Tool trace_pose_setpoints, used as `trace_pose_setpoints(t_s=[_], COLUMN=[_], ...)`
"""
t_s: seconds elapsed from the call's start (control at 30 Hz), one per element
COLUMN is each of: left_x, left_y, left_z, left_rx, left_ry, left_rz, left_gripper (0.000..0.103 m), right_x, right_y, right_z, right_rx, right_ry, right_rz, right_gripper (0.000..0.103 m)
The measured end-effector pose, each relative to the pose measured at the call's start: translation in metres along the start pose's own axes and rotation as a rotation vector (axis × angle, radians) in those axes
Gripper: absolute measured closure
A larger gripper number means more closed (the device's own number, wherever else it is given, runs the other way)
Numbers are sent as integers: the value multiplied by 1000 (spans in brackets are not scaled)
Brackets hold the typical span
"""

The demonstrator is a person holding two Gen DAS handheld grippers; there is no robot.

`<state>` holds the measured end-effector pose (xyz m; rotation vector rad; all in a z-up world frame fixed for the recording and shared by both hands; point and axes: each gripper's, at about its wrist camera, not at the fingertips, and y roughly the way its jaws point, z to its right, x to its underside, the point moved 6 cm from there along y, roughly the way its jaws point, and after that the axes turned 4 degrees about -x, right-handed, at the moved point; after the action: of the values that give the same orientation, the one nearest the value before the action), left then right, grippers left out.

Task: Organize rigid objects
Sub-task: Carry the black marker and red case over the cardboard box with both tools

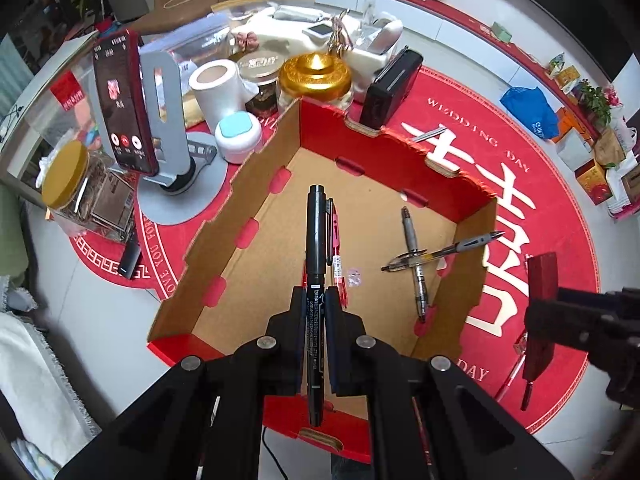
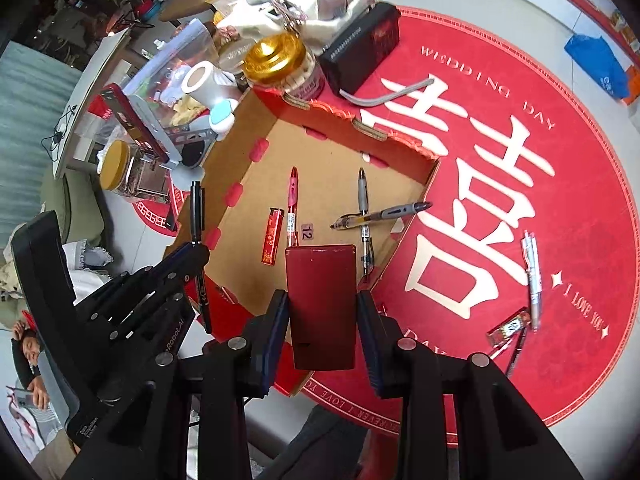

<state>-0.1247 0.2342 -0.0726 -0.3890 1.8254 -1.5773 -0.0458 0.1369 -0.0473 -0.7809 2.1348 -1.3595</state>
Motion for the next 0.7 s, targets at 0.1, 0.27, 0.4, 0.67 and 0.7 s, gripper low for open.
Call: trace_pose_setpoints(t_s=[0.1,0.27,0.4,0.67,0.7], left_x=[1,4,1,-8,-9], left_y=[11,34,47,68,72], left_z=[0,0,-1,-4,-4], left_rx=[-3,-10,-14,-17,-19], left_ry=[-1,-10,-15,-25,-28], left_rz=[6,7,14,16,16], left_gripper=[94,94,94,94,94], right_x=[0,-4,-10,-25,-27], right_y=[13,39,56,75,78], right_z=[4,6,6,5,5], right_rx=[-9,-7,1,25,30], right_ry=[6,-16,-21,-34,-34], right_rz=[-9,-14,-35,-55,-60], right_gripper=[67,67,67,67,67])
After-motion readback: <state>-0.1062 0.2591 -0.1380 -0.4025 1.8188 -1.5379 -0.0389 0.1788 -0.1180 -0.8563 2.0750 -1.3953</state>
